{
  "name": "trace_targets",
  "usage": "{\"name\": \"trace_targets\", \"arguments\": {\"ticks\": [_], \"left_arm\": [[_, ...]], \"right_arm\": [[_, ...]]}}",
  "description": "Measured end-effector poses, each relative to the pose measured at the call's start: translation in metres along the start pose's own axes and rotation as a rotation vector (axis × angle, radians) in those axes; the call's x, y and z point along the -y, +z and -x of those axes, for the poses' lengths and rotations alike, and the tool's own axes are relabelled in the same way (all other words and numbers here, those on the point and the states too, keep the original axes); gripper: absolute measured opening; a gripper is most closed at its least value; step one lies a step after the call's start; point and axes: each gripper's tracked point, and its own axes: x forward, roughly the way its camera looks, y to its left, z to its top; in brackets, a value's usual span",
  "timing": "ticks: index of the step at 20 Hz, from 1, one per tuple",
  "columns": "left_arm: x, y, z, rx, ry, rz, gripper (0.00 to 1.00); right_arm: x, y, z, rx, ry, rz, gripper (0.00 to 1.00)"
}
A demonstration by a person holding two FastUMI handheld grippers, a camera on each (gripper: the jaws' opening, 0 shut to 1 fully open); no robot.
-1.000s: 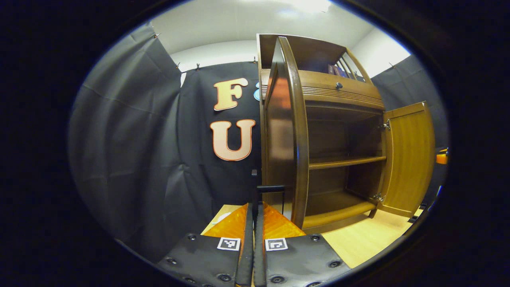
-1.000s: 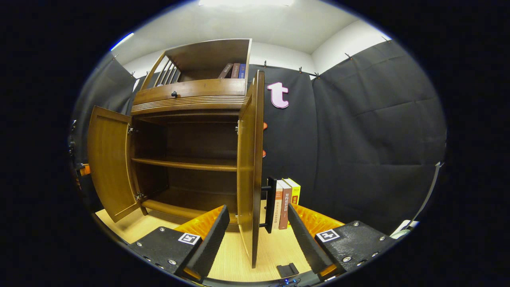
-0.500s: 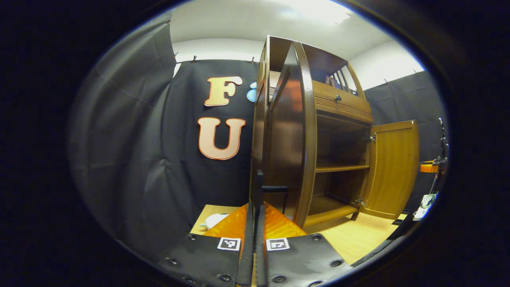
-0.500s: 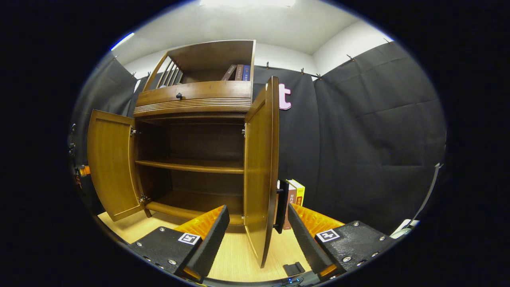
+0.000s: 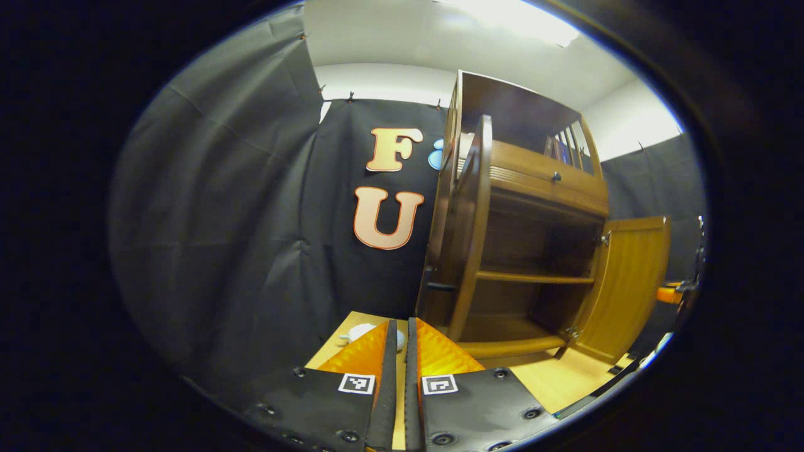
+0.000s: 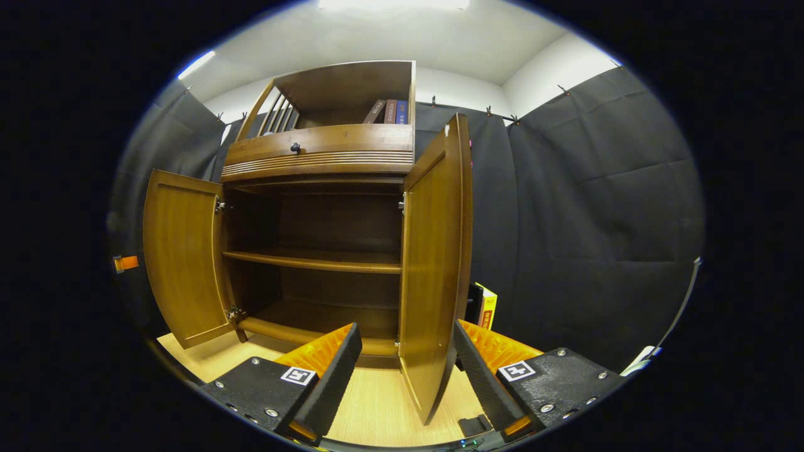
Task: Open the right door of the double-door shoe cabinet with the right hand, and open the left door with the left hand.
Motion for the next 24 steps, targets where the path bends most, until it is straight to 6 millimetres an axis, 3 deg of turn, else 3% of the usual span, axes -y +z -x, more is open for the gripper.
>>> {"name": "trace_targets", "arguments": {"ticks": [3,4,6,7,9,11,14,15,17,19,21,22,24], "left_arm": [[0.052,0.007,0.0,0.02,-0.016,-0.02,0.14],[0.071,0.004,-0.003,0.014,-0.03,-0.022,0.09],[0.106,-0.006,-0.01,-0.003,-0.034,-0.054,0.13],[0.118,-0.005,-0.013,0.009,-0.019,-0.076,0.19],[0.134,-0.003,-0.02,0.052,0.031,-0.103,0.13],[0.149,-0.007,-0.026,0.077,0.061,-0.138,0.19],[0.181,-0.022,-0.037,0.072,0.004,-0.132,0.36],[0.192,-0.027,-0.039,0.069,-0.023,-0.107,0.43],[0.192,-0.029,-0.039,0.065,-0.022,-0.078,0.58],[0.188,-0.035,-0.038,0.064,-0.002,-0.071,0.71],[0.19,-0.041,-0.039,0.06,0.011,-0.091,0.82],[0.186,-0.041,-0.038,0.061,0.026,-0.116,0.86],[0.183,-0.041,-0.037,0.065,0.043,-0.158,0.93]], "right_arm": [[-0.014,-0.005,-0.011,0.002,0.034,-0.002,0.9],[-0.017,-0.007,-0.013,0.002,0.037,0.002,0.9],[-0.025,-0.011,-0.018,0.004,0.056,-0.005,0.9],[-0.029,-0.013,-0.02,0.004,0.064,-0.008,0.9],[-0.041,-0.015,-0.021,0.014,0.095,-0.021,0.9],[-0.049,-0.019,-0.022,0.013,0.123,-0.035,0.9],[-0.057,-0.017,-0.019,0.023,0.152,-0.034,0.9],[-0.058,-0.017,-0.019,0.023,0.158,-0.03,0.96],[-0.059,-0.019,-0.018,0.026,0.166,-0.021,0.9],[-0.057,-0.019,-0.017,0.029,0.167,-0.021,0.9],[-0.055,-0.02,-0.017,0.026,0.169,-0.029,0.96],[-0.054,-0.021,-0.018,0.026,0.168,-0.03,0.9],[-0.051,-0.022,-0.019,0.024,0.162,-0.024,0.9]]}}
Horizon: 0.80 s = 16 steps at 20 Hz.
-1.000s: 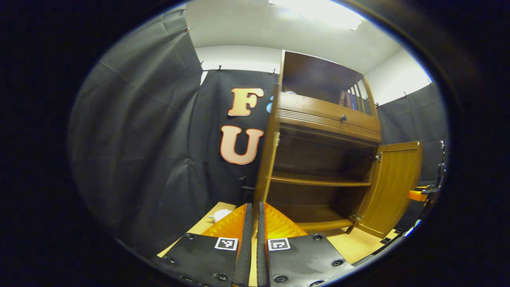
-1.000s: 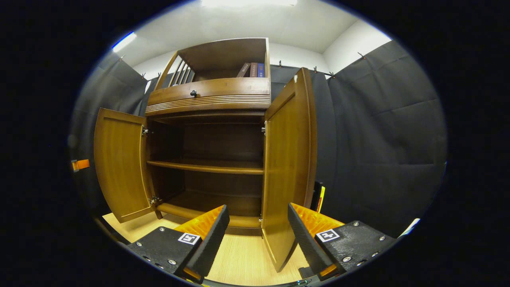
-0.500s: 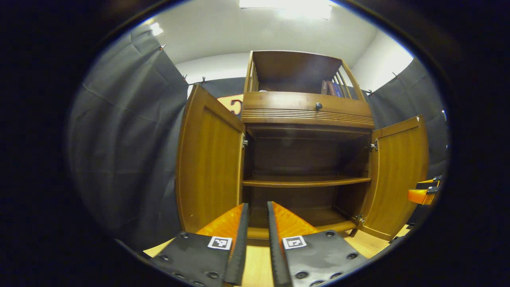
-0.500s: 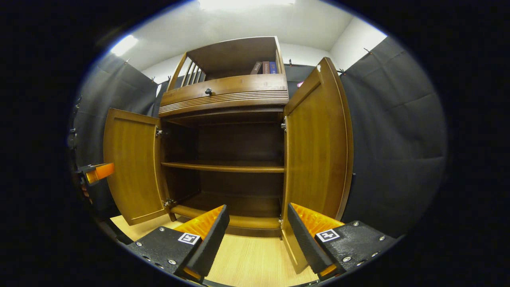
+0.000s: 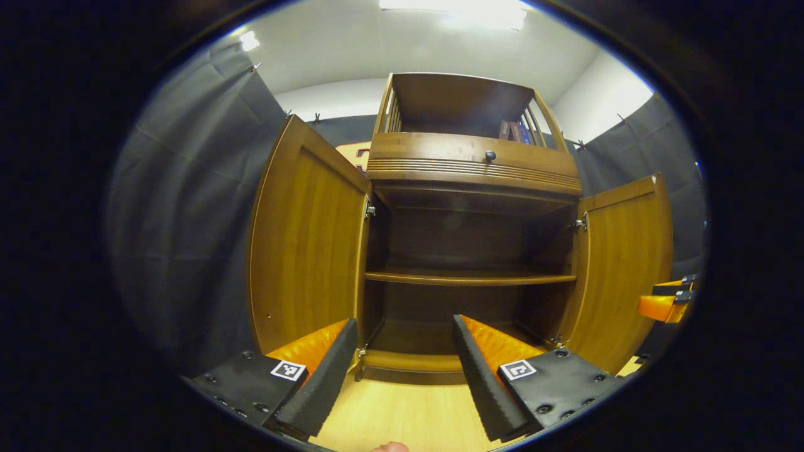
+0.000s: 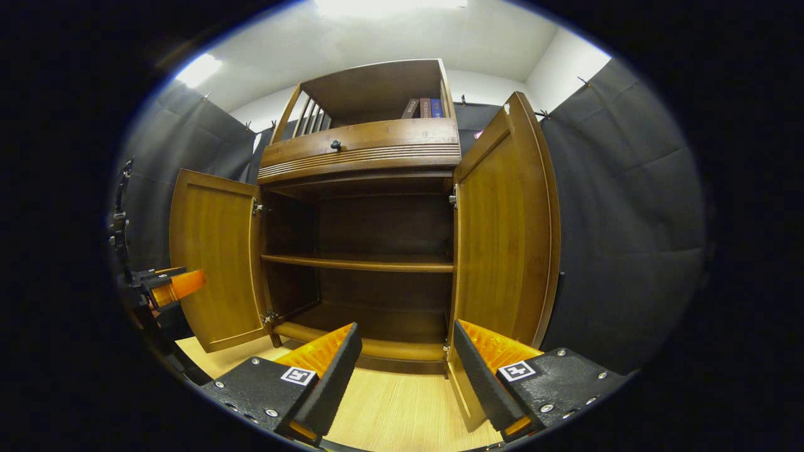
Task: Open the right door of the double-door shoe cabinet with the right hand, and open the left door with the left hand.
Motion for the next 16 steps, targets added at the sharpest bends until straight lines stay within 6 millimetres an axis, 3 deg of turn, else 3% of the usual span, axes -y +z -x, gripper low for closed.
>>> {"name": "trace_targets", "arguments": {"ticks": [5,6,16], "left_arm": [[0.002,0.001,0.003,-0.002,0.014,0.005,0.98],[0.004,0.003,0.003,0.0,0.012,0.005,0.98],[0.006,0.01,0.001,0.018,0.004,-0.036,0.98]], "right_arm": [[0.002,-0.006,0.0,-0.004,-0.002,-0.009,0.9],[0.003,-0.007,0.0,-0.007,-0.004,-0.007,0.96],[0.008,-0.012,0.002,-0.01,-0.018,-0.021,0.96]]}}
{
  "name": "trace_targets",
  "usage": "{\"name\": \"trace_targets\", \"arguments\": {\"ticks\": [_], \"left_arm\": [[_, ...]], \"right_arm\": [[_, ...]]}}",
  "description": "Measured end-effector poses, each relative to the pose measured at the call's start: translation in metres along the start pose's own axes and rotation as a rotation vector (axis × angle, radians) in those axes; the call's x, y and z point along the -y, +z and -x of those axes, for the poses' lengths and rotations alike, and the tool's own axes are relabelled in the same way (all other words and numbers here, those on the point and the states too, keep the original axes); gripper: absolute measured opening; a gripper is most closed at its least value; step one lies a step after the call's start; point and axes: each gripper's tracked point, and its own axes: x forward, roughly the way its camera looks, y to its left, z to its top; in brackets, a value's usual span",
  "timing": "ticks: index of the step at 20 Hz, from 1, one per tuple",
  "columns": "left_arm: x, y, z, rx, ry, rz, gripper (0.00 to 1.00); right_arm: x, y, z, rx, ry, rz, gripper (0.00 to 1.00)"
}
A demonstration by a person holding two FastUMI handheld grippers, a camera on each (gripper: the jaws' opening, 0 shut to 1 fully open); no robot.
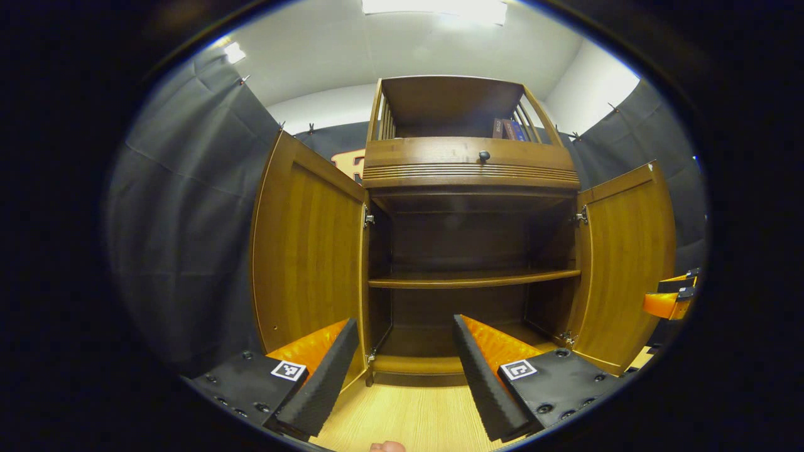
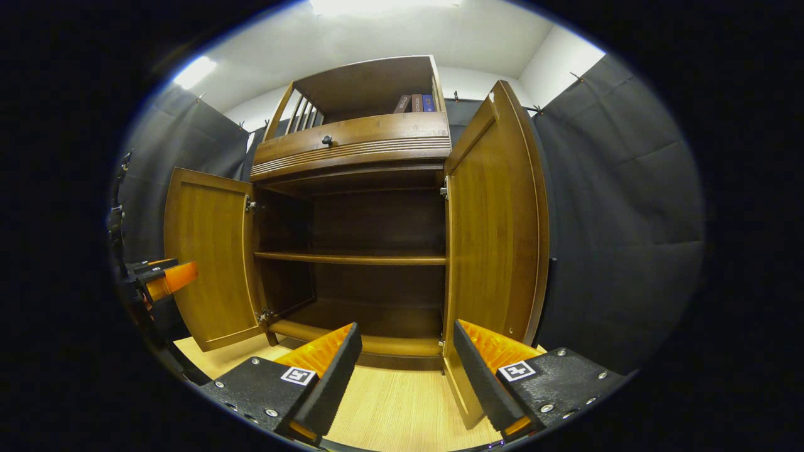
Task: Open the right door of the double-door shoe cabinet with the right hand, and open the left door with the left hand.
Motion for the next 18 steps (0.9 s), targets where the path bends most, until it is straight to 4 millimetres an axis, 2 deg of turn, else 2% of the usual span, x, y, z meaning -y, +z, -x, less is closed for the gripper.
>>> {"name": "trace_targets", "arguments": {"ticks": [16,17,18], "left_arm": [[0.0035,-0.0022,-0.0012,0.002,-0.018,-0.023,0.98],[0.0034,-0.0013,-0.0008,0.006,-0.019,-0.025,0.98],[0.0043,0.0,-0.0013,0.008,-0.02,-0.025,0.98]], "right_arm": [[-0.0051,0.0007,-0.0054,-0.005,0.003,0.007,0.96],[-0.0047,0.002,-0.0041,-0.003,0.003,0.006,0.9],[-0.0049,0.0023,-0.004,-0.001,0.004,0.008,0.96]]}}
